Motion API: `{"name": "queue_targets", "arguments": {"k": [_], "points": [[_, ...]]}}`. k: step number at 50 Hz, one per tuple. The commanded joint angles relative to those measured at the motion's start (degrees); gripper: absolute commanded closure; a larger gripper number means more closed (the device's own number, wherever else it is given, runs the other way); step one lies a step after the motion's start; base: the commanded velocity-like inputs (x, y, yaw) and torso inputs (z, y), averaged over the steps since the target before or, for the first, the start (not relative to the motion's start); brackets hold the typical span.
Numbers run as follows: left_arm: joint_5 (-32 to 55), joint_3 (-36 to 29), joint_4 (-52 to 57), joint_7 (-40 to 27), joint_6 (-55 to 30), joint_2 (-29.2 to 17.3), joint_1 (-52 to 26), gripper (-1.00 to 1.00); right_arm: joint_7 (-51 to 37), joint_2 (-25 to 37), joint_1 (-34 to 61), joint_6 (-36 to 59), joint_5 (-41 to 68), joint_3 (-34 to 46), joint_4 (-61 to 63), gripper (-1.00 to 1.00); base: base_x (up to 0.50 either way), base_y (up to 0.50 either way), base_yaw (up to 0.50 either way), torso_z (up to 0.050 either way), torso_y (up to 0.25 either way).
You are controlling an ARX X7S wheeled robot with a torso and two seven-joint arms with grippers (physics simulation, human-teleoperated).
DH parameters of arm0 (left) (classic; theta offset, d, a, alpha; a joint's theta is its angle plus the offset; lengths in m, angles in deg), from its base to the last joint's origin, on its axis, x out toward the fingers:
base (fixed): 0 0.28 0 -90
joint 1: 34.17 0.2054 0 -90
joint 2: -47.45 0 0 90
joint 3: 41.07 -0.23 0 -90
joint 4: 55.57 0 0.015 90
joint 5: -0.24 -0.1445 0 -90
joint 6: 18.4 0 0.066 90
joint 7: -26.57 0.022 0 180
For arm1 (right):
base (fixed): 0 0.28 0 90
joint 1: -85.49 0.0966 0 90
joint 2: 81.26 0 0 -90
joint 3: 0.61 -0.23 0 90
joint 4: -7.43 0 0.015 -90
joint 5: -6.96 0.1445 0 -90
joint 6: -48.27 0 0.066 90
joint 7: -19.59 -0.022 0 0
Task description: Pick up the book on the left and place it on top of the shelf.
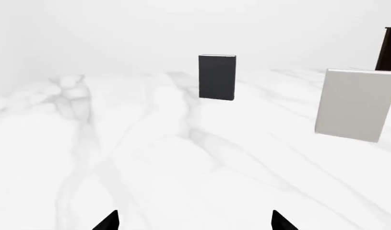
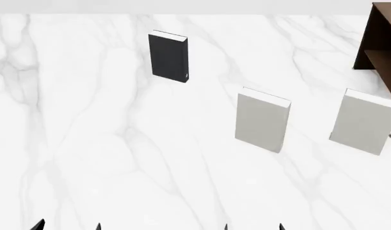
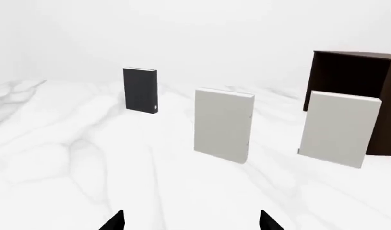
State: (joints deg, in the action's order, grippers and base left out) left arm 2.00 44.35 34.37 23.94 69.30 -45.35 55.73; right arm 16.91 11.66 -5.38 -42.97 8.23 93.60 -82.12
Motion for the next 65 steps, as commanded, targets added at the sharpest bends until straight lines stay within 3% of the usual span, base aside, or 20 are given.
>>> {"name": "queue_targets", "arguments": {"k": [1, 22, 26, 32, 37, 38, 42, 49, 65], "points": [[-0.27, 0.72, -1.32, 0.12, 0.93, 0.38, -0.16, -1.0, 0.1, -0.4, 0.36, -0.69, -0.66, -0.44, -0.98, -1.0, 0.0, 0.0, 0.0, 0.0, 0.0], [1.46, -1.54, -0.8, -1.96, 0.3, -1.41, -0.28, -1.0, -2.15, 1.43, 0.08, 0.54, 0.73, 2.05, 0.21, -1.0, 0.0, -0.1, 0.0, 0.0, 0.0], [3.39, -1.38, 3.86, -1.34, -5.17, -2.24, -0.99, -1.0, -2.91, 1.88, 1.05, 7.99, 1.93, 1.49, 6.61, -1.0, 0.0, 0.0, 0.0, 0.0, 0.0], [6.84, -0.63, 19.25, -1.6, -26.07, -4.86, -6.25, -1.0, -3.45, 3.69, 7.36, 30.21, 4.48, 1.15, 21.84, -1.0, 0.0, 0.0, 0.0, 0.0, 0.0], [10.57, 0.46, 30.59, -1.75, -45.61, -6.81, -16.26, -1.0, -5.56, 4.61, 19.97, 50.95, 5.11, 0.66, 33.66, -1.0, 0.0, 0.0, 0.0, 0.0, 0.0], [14.66, 2.72, 33.6, -0.55, -54.06, -6.58, -20.91, -1.0, -6.27, 4.6, 26.42, 59.07, 5.19, 0.46, 35.72, -1.0, 0.0, 0.0, 0.0, 0.0, 0.0], [16.49, 4.51, 36.44, -1.59, -64.38, -7.57, -30.61, -1.0, -5.95, 3.97, 39.15, 73.33, 7.15, -1.17, 38.17, -1.0, 0.0, 0.0, 0.0, 0.0, 0.0], [17.51, 5.69, 36.66, -2.02, -70.09, -8.58, -37.98, -1.0, -6.05, 2.96, 47.41, 78.54, 8.05, -2.0, 34.84, -1.0, 0.0, 0.0, 0.0, 0.0, 0.0], [17.33, 4.99, 36.62, -2.65, -69.16, -9.49, -37.63, -1.0, -5.43, 2.92, 47.18, 78.32, 9.81, -2.3, 34.08, -1.0, 0.3, 0.0, 0.0, 0.0, 0.0]]}}
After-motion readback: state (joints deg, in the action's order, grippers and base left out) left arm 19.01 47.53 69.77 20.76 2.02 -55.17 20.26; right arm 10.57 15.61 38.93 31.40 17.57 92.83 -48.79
